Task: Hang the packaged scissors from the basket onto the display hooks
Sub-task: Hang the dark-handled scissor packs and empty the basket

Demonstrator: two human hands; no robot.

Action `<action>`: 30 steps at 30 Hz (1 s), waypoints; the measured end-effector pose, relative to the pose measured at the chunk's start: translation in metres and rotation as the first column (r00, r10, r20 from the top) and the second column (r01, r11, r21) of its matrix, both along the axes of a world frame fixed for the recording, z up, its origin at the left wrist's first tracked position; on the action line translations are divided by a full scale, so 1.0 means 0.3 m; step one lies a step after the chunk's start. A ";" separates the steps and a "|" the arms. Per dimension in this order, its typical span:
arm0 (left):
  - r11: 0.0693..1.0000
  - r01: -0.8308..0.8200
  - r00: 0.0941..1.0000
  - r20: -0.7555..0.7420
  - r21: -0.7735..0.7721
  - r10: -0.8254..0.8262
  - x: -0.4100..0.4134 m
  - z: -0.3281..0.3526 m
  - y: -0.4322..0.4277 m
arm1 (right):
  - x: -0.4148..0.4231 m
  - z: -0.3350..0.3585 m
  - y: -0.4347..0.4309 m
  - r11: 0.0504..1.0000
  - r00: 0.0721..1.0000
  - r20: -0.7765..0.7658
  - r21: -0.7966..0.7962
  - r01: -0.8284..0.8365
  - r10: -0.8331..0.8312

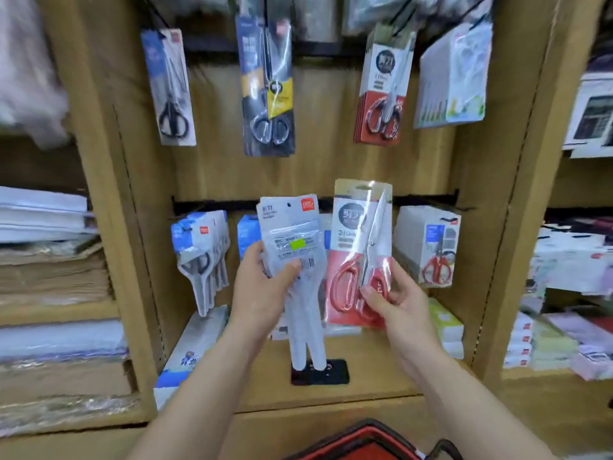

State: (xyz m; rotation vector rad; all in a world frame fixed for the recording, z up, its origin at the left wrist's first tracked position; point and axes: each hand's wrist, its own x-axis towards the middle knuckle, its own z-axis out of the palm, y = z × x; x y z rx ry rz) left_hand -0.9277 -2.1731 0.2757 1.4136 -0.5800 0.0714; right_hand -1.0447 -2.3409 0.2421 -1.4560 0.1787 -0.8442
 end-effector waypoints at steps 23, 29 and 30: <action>0.998 -0.055 0.962 0.266 -0.032 0.062 0.185 0.648 -0.333 | 0.364 0.904 -0.527 0.938 0.955 0.193 -0.220 0.267 -0.227; 0.998 -0.045 0.961 0.270 -0.049 0.057 0.221 0.640 -0.367 | 0.386 0.895 -0.583 0.943 0.956 0.172 -0.192 0.271 -0.239; 0.998 -0.038 0.962 0.269 -0.050 0.050 0.224 0.633 -0.367 | 0.385 0.889 -0.586 0.938 0.953 0.180 -0.203 0.280 -0.245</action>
